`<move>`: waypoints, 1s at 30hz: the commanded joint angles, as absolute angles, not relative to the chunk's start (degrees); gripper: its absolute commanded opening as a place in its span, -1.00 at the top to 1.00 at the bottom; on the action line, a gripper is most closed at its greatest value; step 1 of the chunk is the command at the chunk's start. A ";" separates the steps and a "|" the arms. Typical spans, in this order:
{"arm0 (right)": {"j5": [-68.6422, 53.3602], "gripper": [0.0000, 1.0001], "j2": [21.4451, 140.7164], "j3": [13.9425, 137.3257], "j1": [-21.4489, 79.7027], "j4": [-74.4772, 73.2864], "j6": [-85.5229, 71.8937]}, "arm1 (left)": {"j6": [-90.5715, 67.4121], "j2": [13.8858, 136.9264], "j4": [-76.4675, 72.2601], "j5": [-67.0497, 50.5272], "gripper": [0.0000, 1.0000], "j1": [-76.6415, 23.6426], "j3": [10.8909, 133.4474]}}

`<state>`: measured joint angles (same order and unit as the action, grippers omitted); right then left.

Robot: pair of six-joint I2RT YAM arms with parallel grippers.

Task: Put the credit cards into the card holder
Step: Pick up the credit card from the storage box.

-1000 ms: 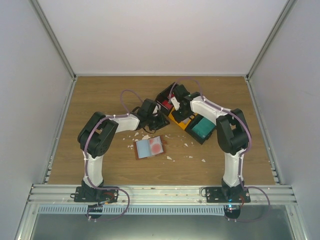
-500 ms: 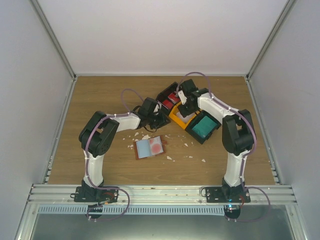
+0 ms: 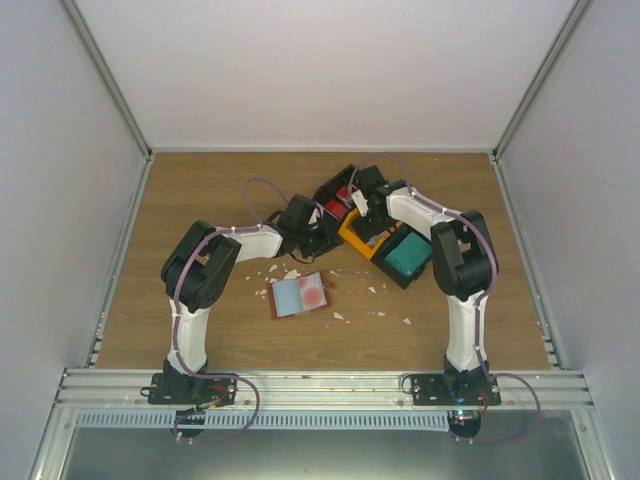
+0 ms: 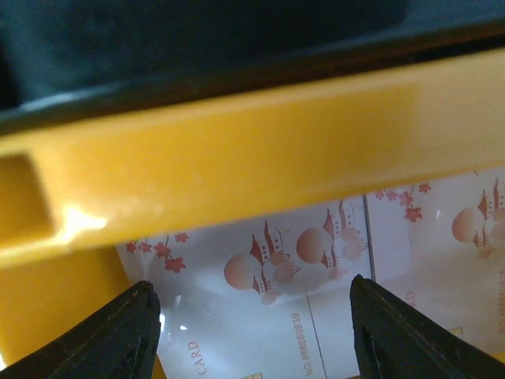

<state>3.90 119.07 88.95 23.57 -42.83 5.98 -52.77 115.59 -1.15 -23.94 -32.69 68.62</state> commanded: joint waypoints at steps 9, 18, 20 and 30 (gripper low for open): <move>-3.51 -0.57 122.37 86.63 23.54 -45.07 10.34 | -53.96 117.51 -4.11 -23.33 0.38 -33.05 71.28; -10.85 -0.03 118.73 85.13 23.47 -45.51 9.19 | -54.38 118.36 -4.02 -23.65 0.41 -33.69 71.09; -11.05 0.02 118.16 85.54 23.53 -45.87 8.63 | -54.40 118.87 -3.67 -23.78 0.41 -33.91 71.28; -15.54 0.16 114.44 85.09 23.48 -47.27 7.49 | -54.32 119.82 -3.34 -24.16 0.49 -34.28 71.70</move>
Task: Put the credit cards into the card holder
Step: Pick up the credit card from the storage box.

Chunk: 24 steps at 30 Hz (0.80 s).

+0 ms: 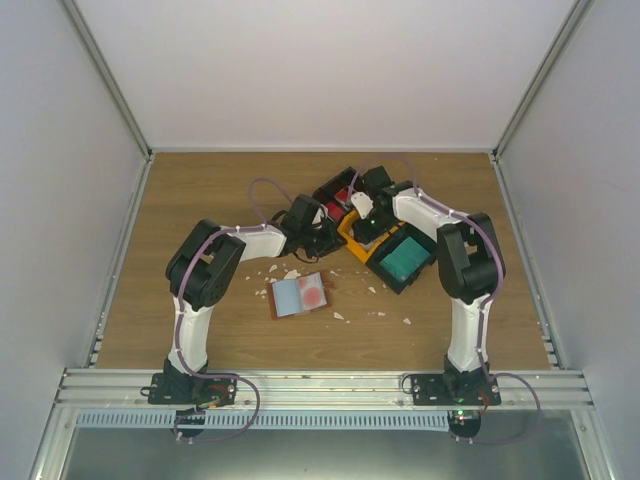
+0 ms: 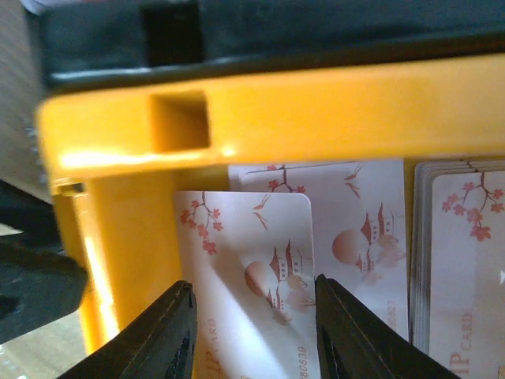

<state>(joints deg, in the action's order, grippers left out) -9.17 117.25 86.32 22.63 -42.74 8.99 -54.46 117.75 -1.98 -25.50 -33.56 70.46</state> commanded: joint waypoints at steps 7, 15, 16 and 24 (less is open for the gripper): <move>-16.44 0.26 112.61 84.16 23.49 -47.88 7.04 | -54.37 119.95 -3.33 -24.21 0.50 -34.32 71.80; -18.74 0.32 110.92 82.26 23.45 -47.81 8.01 | -54.24 119.80 -3.11 -24.10 0.50 -34.35 72.15; -18.79 0.32 110.72 82.06 23.46 -47.74 7.93 | -54.24 119.78 -3.08 -24.05 0.50 -34.31 72.16; -16.10 0.51 111.86 82.39 23.48 -47.12 7.32 | -53.99 119.42 -2.82 -23.65 0.50 -34.28 72.16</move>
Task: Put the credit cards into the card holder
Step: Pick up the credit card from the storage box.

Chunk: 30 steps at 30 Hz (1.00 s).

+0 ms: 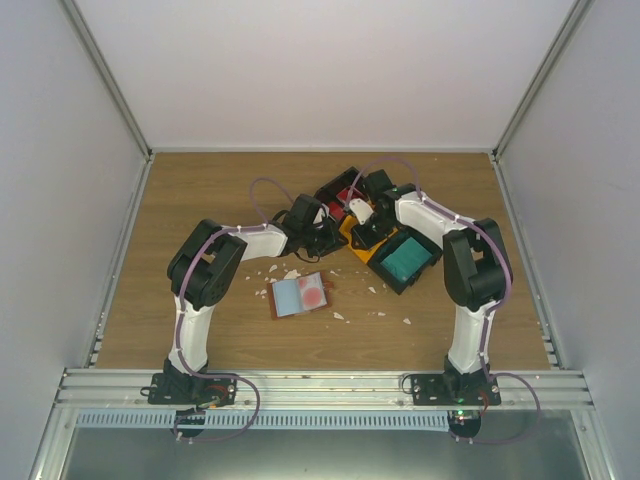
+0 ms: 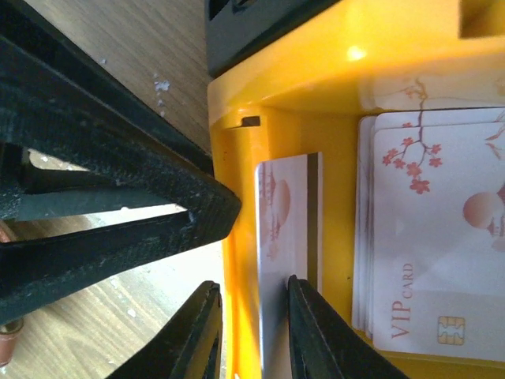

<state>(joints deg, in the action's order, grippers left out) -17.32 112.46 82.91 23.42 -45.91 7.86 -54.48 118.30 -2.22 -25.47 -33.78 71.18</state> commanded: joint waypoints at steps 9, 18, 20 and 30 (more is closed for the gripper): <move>-13.70 0.91 110.00 83.05 23.47 -46.72 6.40 | -53.56 118.85 -2.55 -23.43 0.50 -34.28 72.16; -9.01 0.99 101.39 83.99 23.43 -45.69 3.22 | -51.46 113.11 -2.81 -21.91 0.43 -34.29 69.95; -10.61 0.99 98.93 83.82 23.42 -45.08 1.96 | -50.79 110.36 -3.04 -21.07 0.40 -34.30 68.61; -26.66 0.99 87.18 73.75 23.55 -35.07 -16.58 | -46.37 90.02 0.74 -12.18 0.18 -34.12 56.12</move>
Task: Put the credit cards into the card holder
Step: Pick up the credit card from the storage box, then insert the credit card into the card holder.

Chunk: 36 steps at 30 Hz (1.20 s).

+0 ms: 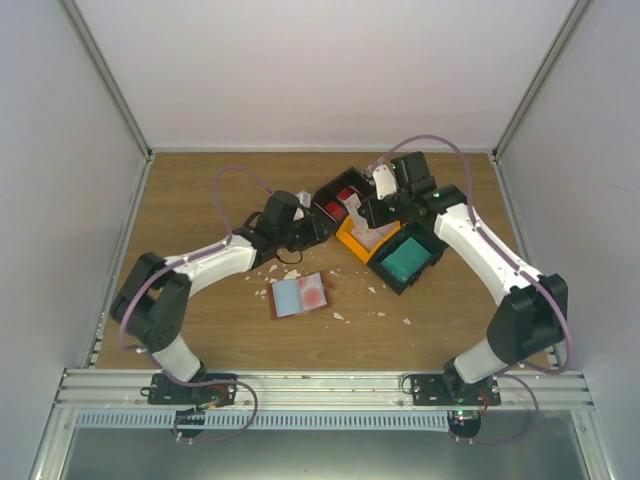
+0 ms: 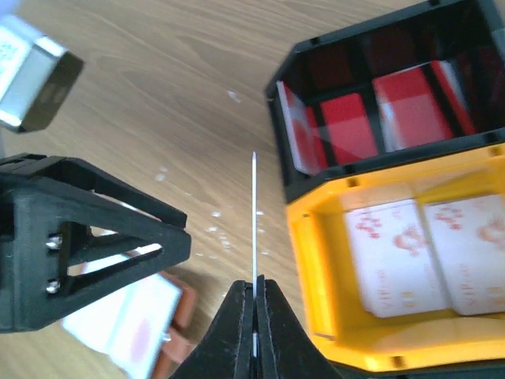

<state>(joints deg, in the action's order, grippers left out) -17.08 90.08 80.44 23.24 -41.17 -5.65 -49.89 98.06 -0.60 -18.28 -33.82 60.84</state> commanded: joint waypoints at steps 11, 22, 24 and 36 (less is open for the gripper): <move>-35.39 0.99 84.18 49.45 34.46 -7.00 -40.04 | -43.43 71.22 9.33 -12.18 -0.09 -32.78 37.45; -33.46 0.99 92.99 44.24 41.67 7.97 -48.98 | -41.61 66.07 11.56 -18.77 0.22 -28.74 26.31; -33.35 0.99 94.88 44.36 41.75 9.50 -49.27 | -40.77 66.58 12.31 -18.68 0.29 -28.03 26.04; -31.45 0.99 100.82 41.40 41.84 17.23 -52.28 | -38.28 70.23 10.83 -19.66 0.39 -26.47 23.55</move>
<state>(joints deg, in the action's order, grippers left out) -32.86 98.59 42.63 41.32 13.32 -51.18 -39.92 68.66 13.06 -18.37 -27.07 24.82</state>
